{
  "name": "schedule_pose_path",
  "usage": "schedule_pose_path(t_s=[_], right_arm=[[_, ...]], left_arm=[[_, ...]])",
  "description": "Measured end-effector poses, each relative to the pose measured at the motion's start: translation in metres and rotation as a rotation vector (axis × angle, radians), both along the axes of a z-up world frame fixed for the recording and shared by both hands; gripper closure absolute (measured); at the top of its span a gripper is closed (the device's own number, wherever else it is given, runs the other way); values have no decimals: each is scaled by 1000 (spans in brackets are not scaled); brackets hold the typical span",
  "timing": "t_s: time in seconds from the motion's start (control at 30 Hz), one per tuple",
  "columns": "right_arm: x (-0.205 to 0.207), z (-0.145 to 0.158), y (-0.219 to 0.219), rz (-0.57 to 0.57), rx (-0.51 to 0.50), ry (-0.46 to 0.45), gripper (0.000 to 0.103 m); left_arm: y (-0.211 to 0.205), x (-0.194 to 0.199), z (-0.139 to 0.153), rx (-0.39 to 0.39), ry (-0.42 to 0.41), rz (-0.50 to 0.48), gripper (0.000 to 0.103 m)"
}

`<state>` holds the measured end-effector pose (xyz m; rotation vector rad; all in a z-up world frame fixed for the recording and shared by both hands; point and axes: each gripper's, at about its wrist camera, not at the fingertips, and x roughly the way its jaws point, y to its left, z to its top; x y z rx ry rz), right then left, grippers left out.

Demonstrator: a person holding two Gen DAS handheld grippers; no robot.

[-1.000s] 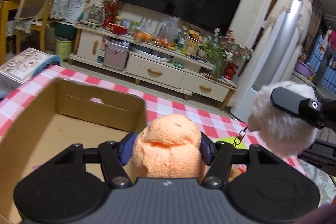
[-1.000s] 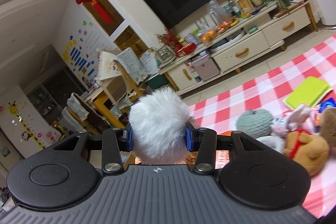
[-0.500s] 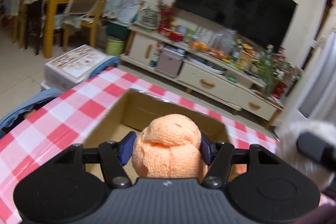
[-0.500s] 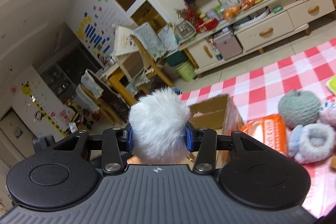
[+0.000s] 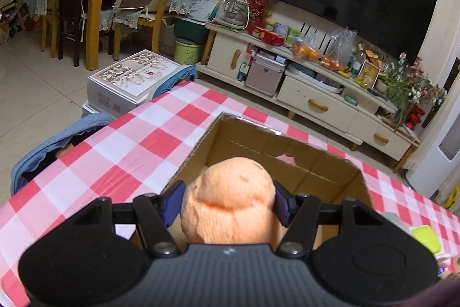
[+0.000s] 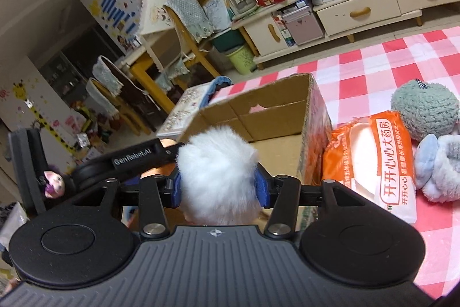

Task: Organize soft objects
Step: 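Open left gripper over box dropping orange toy while right gripper releases pom-pom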

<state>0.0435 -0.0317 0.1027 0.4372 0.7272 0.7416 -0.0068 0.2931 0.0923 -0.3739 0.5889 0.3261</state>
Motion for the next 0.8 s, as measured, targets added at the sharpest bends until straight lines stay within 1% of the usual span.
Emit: schedule_pose_path(t_s=[0.07,0.1,0.13,0.2,0.27,0.33,0.4,0.47,0.63,0.7,0.8], right_arm=[[-4,2,3,-11,-30,-18,34],[-4,3,3,-17,-43,-26,24],[-9,5,1,-23,-50,-36,16],[-12,9,2,-34,-56,-51,15],[-16,12,0,-43,-54,-62,14],[-20,14,-2,-58,-52,-77,2],[-27,18,-5,-74,-62,-102,3],[-25,19,-2,-92,-74,-121,3],[-35,22,-9,-130,-77,-161,2],[-31,23,-7,-141,-80,-175,2],[-36,26,-10,-161,-107,-219,2]], left_arm=[[0,2,-1,15,16,2,39],[0,2,-2,23,23,5,39],[-2,3,-2,32,25,6,36],[-4,2,0,51,25,13,31],[-6,0,2,57,18,14,30],[-8,-3,5,51,7,3,28],[-11,-4,8,52,-3,-7,25],[-14,-5,10,56,-11,-16,24],[-23,-8,14,60,-25,-44,19],[-28,-8,16,65,-29,-60,17],[-33,-9,17,70,-36,-76,17]])
